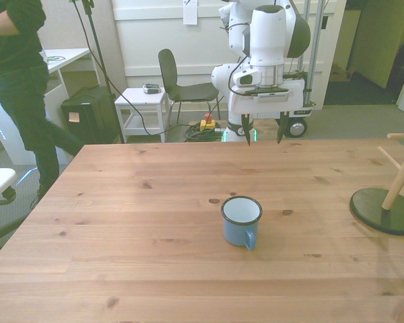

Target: Hang the mug

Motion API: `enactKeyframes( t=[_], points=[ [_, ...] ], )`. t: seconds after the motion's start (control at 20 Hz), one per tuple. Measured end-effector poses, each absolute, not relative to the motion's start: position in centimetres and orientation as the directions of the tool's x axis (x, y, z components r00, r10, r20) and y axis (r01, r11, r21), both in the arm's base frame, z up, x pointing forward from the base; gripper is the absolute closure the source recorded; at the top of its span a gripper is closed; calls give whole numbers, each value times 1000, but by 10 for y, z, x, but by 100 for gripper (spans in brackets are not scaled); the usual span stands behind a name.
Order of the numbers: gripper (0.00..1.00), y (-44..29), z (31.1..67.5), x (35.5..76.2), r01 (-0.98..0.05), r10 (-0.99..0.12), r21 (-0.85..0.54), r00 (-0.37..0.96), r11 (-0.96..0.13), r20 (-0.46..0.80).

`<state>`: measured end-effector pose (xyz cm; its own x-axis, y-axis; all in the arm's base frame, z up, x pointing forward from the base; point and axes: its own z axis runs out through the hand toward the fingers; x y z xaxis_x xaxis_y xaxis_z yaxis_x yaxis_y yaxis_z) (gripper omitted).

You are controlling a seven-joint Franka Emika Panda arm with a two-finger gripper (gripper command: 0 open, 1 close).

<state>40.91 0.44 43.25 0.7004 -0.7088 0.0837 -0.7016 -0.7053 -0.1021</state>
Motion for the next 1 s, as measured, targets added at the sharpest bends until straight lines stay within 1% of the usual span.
enactKeyframes(
  t=[0.2,0.45,0.7,1.0],
  points=[
    [0,-8,435,411,-720,-729,-114,681,-684,76],
    [0,-59,457,427,-761,-775,-154,627,-631,81],
    [0,-131,478,470,-794,-814,-186,576,-579,73],
    [0,-171,489,529,-815,-840,-214,540,-539,59]
  ],
)
